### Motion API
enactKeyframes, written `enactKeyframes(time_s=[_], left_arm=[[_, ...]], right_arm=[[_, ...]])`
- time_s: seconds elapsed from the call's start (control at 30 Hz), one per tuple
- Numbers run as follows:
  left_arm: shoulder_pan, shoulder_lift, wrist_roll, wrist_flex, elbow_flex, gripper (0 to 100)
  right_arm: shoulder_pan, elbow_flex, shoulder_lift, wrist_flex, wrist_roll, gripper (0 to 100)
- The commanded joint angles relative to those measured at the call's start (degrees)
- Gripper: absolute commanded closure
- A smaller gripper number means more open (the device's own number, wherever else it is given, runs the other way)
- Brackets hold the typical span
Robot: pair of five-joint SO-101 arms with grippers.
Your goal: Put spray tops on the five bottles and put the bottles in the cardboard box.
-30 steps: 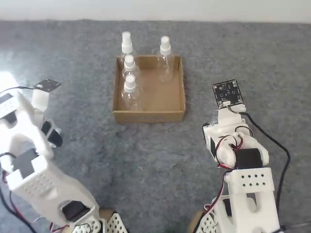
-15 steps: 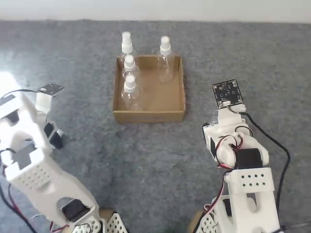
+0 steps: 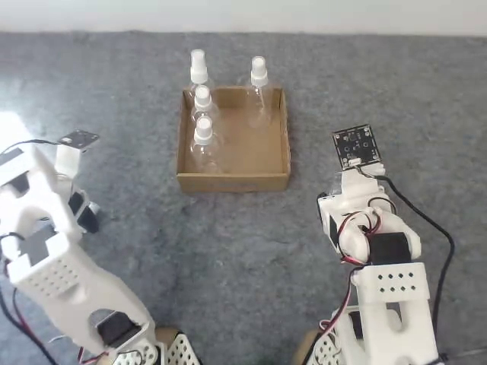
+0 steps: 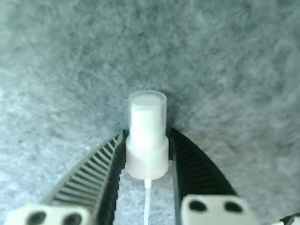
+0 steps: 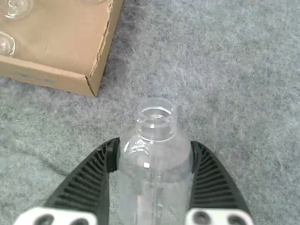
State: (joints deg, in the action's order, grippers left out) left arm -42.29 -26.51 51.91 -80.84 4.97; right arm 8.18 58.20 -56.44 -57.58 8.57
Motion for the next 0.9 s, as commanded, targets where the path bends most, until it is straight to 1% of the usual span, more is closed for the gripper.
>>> enactKeyframes(time_s=[0.0, 0.17, 0.33, 0.6, 0.87], left_arm=[[0.0, 1.1, 0.4, -0.5, -3.0, 84], [0.3, 1.1, 0.4, -1.2, -4.4, 85], [0.0, 0.6, 0.4, -4.6, -7.5, 85], [-0.1, 0.4, 0.4, -4.9, -7.3, 85], [0.0, 0.4, 0.5, -4.6, -4.4, 85]], right_arm=[[-0.5, -0.7, -1.0, 1.1, -0.4, 90.8], [-0.5, -0.7, -1.0, 1.1, -0.4, 90.8], [-0.5, -0.7, -1.0, 1.2, -0.3, 90.8], [-0.5, -0.7, -1.0, 1.1, -0.3, 90.8], [-0.5, -0.7, -1.0, 1.0, -0.3, 90.8]])
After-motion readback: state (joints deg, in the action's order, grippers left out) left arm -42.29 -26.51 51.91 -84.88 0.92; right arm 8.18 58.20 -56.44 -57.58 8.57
